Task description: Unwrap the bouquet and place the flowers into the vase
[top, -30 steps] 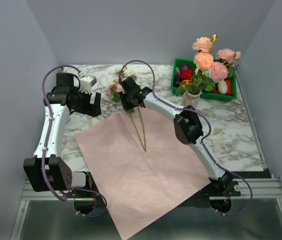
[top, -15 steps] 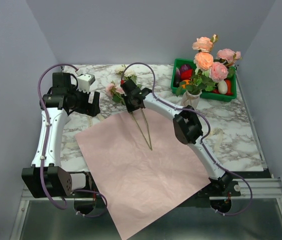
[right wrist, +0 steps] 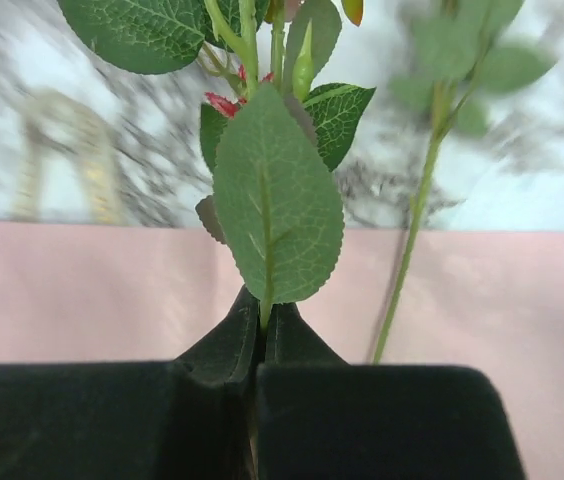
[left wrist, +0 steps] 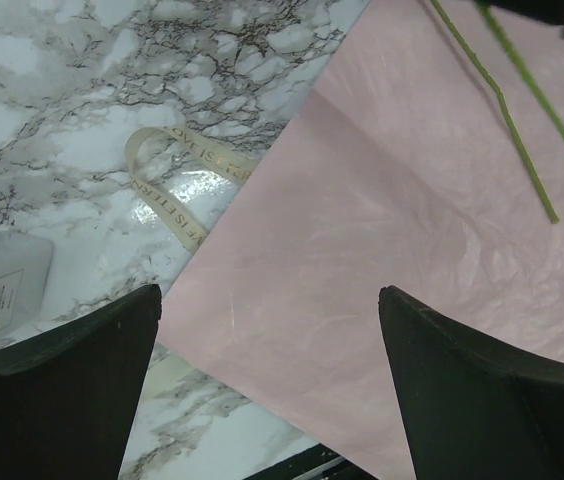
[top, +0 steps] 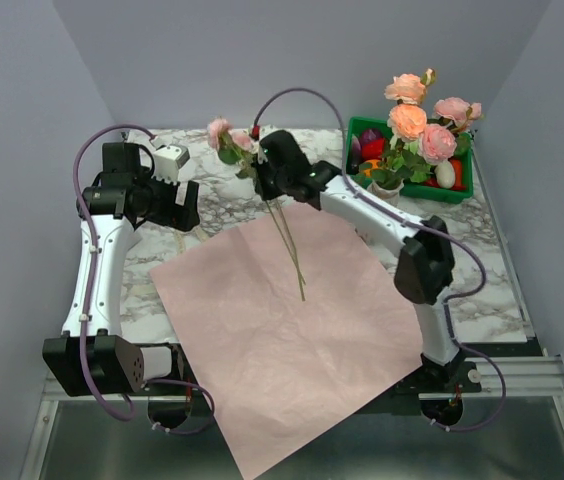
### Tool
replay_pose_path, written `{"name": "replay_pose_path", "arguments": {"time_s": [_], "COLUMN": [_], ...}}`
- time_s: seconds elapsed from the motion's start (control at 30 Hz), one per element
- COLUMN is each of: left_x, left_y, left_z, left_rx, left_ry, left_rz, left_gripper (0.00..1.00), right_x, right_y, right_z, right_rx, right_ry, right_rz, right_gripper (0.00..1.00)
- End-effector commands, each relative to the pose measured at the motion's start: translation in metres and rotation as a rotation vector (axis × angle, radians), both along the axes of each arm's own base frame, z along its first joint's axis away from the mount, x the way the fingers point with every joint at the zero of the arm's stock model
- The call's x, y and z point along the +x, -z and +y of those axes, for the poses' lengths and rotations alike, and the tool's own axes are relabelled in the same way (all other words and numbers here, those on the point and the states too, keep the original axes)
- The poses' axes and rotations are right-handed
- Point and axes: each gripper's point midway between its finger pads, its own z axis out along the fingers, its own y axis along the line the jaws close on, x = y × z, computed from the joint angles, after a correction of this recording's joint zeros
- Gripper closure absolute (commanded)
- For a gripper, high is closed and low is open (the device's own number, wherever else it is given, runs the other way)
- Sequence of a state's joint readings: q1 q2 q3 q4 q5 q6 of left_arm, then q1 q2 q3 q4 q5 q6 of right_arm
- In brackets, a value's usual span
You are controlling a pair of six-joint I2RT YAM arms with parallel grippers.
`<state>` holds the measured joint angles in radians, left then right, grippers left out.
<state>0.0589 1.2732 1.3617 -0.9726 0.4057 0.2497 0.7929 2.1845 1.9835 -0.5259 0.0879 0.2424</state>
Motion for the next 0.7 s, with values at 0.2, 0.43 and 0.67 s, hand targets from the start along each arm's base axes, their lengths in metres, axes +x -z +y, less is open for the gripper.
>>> {"name": "replay_pose_path", "arguments": {"time_s": [0.2,0.43,0.67], "left_x": [0.0,0.003,0.006], "left_y": [-0.011,-0.007,-0.002], "left_z": [-0.003,-0.005,-0.006], "left_rx": [-0.023,-0.032,-0.04], "left_ry": [0.004,0.012,0.014], "left_rz": [-0.038,-0.029,-0.016], "left_gripper": [0.01,0.01,0.01], "right_x": [-0.045,-0.076,-0.07], "right_y": [-0.294,-0.355,-0.37], "right_z": [-0.08,-0.177,-0.236], "right_rx": [0.358,0.294,0.185], "right_ry": [-0.014,0.208,0.369], "right_rz": [-0.789,-1.122,-1.262], "right_gripper": [0.99,0.99,0.99]}}
